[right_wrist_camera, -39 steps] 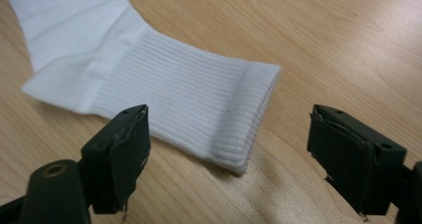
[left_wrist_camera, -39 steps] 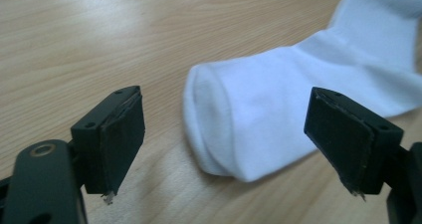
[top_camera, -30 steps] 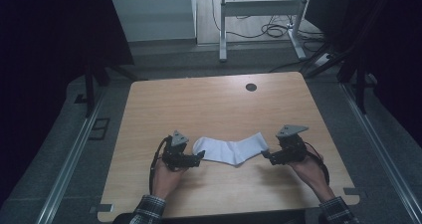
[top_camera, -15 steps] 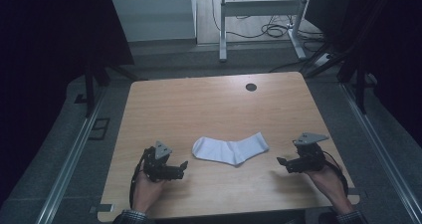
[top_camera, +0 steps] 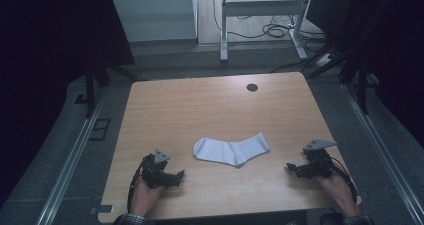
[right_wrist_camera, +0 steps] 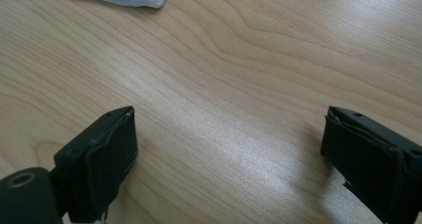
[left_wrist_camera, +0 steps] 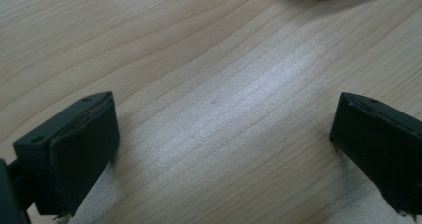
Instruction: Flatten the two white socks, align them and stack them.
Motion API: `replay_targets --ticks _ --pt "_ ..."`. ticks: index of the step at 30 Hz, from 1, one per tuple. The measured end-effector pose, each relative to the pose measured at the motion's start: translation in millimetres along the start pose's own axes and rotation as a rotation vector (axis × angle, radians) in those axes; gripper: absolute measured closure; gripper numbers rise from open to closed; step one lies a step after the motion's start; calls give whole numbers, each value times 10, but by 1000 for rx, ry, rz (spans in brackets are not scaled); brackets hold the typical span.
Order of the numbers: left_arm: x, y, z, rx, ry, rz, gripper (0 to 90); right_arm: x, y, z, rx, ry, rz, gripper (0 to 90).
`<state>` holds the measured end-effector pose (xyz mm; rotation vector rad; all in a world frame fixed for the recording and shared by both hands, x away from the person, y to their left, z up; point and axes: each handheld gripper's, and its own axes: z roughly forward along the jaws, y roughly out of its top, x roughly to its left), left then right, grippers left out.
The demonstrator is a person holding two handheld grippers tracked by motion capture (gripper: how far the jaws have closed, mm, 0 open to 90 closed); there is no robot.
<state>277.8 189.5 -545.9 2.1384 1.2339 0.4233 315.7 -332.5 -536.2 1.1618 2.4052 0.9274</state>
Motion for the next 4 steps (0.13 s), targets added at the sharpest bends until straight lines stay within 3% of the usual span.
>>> replay_targets --ticks 4 --pt "18 -7 -6 3 6 1 0 -7 -32 27 -36 8 0 42"
